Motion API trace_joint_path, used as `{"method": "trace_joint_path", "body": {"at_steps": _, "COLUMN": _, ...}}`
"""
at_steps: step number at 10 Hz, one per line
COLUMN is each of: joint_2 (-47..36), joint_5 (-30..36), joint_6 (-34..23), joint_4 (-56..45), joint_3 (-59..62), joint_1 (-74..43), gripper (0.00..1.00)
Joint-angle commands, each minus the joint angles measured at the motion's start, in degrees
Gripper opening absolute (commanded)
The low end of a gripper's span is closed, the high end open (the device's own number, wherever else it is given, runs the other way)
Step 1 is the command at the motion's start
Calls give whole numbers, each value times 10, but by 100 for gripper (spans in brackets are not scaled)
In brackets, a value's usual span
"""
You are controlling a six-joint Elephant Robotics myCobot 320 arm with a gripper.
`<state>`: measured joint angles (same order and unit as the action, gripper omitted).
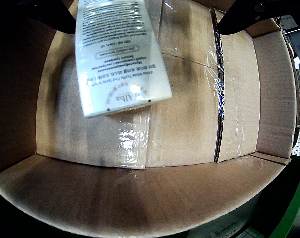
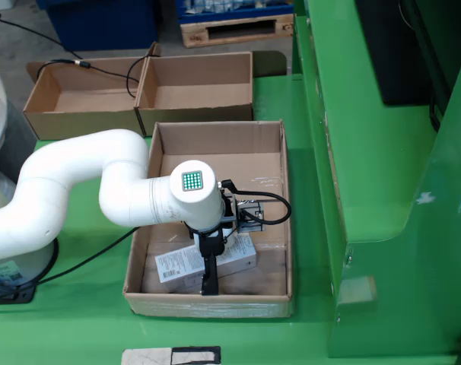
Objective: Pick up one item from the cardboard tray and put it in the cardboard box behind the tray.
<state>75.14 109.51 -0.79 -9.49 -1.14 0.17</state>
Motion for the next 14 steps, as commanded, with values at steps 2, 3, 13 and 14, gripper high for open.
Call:
{"method": "trace_joint_path", "body": {"at_steps": 2, "joint_2": -11, "joint_5": 4, "joint_6": -1, "joint_4": 6, "joint_3": 11, "joint_1": -5, "gripper": 100}}
{"method": "trace_joint_path", "body": {"at_steps": 3, "joint_2": -11, "joint_5": 4, "joint_6": -1, "joint_4": 6, "joint_3": 11, "joint_1": -5, "gripper": 90}}
{"method": "trace_joint_path", "body": {"at_steps": 13, "joint_2": -11, "joint_5": 4, "joint_6": -1, "joint_4": 6, "joint_3": 11, "joint_1": -5, "gripper": 0}}
{"method": "trace_joint_path", "body": {"at_steps": 14, "joint_2": -11, "joint_5": 4, "joint_6": -1, "joint_4": 6, "joint_3": 11, "joint_1": -5, "gripper": 0}}
